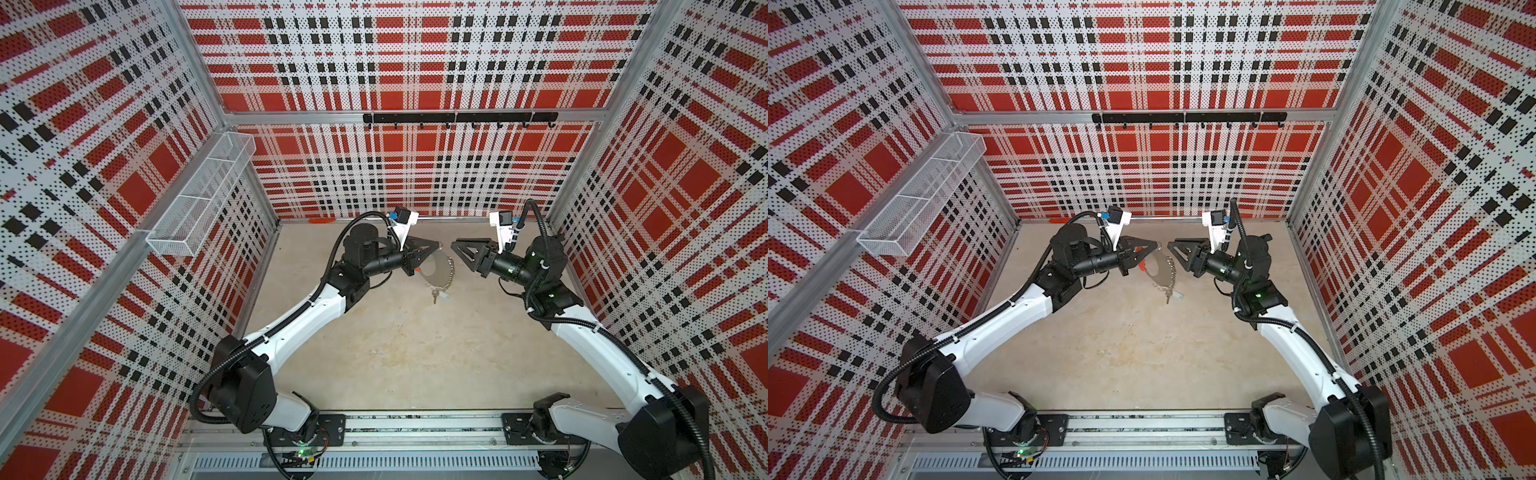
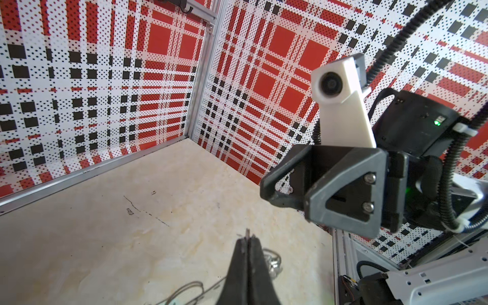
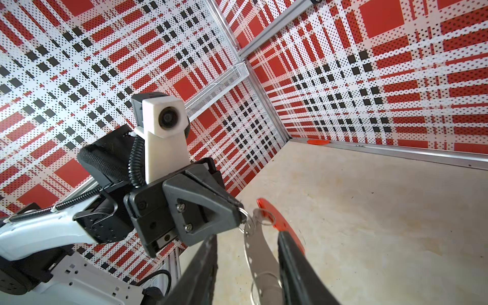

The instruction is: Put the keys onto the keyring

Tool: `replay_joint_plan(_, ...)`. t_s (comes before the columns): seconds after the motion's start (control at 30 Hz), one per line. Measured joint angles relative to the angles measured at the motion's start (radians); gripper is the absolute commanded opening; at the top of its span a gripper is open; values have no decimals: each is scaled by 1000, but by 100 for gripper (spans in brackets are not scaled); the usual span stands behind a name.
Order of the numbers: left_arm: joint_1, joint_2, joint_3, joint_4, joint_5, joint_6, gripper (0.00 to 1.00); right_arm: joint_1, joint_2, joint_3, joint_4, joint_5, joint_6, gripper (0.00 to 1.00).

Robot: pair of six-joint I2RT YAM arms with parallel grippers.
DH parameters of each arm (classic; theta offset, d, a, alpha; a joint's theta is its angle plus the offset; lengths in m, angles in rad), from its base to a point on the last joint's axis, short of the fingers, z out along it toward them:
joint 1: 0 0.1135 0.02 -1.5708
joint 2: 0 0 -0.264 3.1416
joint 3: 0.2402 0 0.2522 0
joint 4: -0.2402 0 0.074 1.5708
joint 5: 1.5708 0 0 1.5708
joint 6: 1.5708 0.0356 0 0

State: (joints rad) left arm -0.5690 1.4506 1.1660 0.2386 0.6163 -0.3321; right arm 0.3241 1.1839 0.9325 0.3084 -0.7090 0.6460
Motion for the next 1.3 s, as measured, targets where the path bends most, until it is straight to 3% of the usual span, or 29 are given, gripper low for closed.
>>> replay_joint_plan(0.7,8,4,-9,69,72,-87,0,0,121,-32,290,-128,157,25)
replay_joint_plan(1.3,8,4,-8,77,80,-99,0,0,137,-66,377,-148,212,24)
